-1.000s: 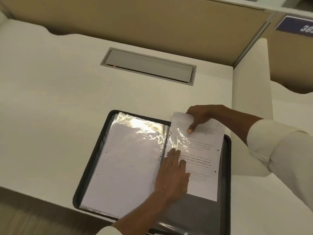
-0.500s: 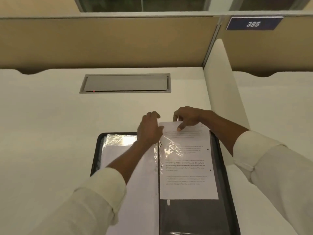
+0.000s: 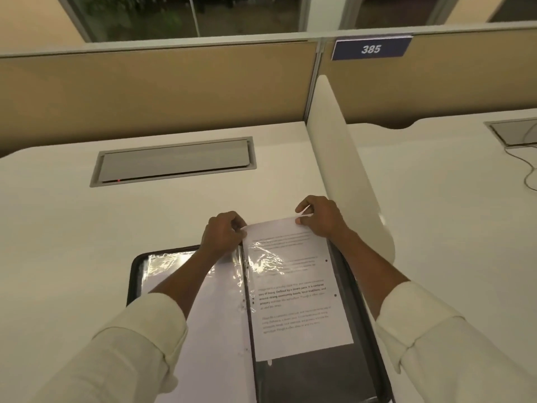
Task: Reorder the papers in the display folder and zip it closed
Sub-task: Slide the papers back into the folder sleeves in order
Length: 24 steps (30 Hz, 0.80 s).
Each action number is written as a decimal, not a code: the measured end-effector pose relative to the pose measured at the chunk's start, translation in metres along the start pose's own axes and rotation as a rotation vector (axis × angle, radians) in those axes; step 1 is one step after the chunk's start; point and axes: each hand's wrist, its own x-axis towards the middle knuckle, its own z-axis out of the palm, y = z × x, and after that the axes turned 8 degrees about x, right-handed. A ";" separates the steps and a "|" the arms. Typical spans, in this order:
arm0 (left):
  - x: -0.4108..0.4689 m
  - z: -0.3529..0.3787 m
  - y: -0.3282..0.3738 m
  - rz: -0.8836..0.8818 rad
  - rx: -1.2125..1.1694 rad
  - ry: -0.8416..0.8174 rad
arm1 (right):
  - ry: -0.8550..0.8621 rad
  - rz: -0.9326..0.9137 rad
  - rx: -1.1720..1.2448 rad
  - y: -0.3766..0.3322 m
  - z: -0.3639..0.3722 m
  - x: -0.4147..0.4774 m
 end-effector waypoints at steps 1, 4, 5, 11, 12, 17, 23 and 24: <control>0.000 0.000 0.000 -0.014 -0.011 0.003 | 0.064 0.022 0.068 0.005 0.003 -0.005; 0.000 0.001 0.000 -0.019 -0.053 0.000 | 0.229 0.084 0.261 0.016 0.011 -0.018; 0.000 0.001 0.000 -0.015 -0.088 0.001 | 0.264 0.092 0.294 0.019 0.014 -0.022; 0.005 0.001 0.003 -0.010 -0.159 0.003 | 0.331 0.072 0.295 0.019 0.014 -0.029; 0.005 0.001 0.002 -0.005 -0.139 0.004 | 0.331 0.064 0.284 0.018 0.013 -0.028; 0.004 0.005 -0.002 -0.031 -0.037 0.010 | 0.273 0.043 0.231 0.016 0.011 -0.018; -0.007 0.008 -0.007 -0.007 -0.050 0.002 | 0.020 -0.072 0.038 0.015 0.002 -0.013; -0.009 0.007 -0.006 0.002 -0.048 0.007 | -0.024 -0.075 -0.005 0.014 0.001 -0.013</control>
